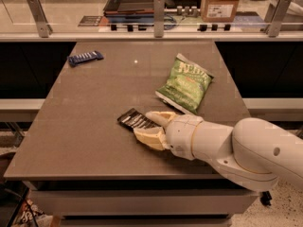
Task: Move rxbar chocolate near rxbar blueberry
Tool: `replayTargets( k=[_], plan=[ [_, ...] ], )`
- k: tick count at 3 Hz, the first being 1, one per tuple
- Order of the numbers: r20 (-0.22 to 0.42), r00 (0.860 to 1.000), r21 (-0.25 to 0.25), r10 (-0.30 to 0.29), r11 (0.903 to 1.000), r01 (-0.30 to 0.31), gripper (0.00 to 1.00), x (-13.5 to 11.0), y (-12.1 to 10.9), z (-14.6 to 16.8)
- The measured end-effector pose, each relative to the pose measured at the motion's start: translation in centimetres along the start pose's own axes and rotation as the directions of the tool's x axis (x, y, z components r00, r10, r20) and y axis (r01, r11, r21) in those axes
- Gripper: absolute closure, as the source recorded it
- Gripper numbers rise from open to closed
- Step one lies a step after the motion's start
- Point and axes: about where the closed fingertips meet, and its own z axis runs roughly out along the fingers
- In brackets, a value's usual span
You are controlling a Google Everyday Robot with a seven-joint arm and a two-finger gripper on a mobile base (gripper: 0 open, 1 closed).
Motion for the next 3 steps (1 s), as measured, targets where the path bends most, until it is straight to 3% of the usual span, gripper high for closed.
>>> replayTargets(
  k=[1, 3],
  plan=[
    [-0.022, 1.000, 0.009, -0.012, 0.9999, 0.013, 1.00, -1.3, -1.0, 0.0],
    [-0.064, 0.997, 0.056, -0.042, 0.9974, 0.045, 1.00, -6.1, -6.5, 0.2]
  ],
)
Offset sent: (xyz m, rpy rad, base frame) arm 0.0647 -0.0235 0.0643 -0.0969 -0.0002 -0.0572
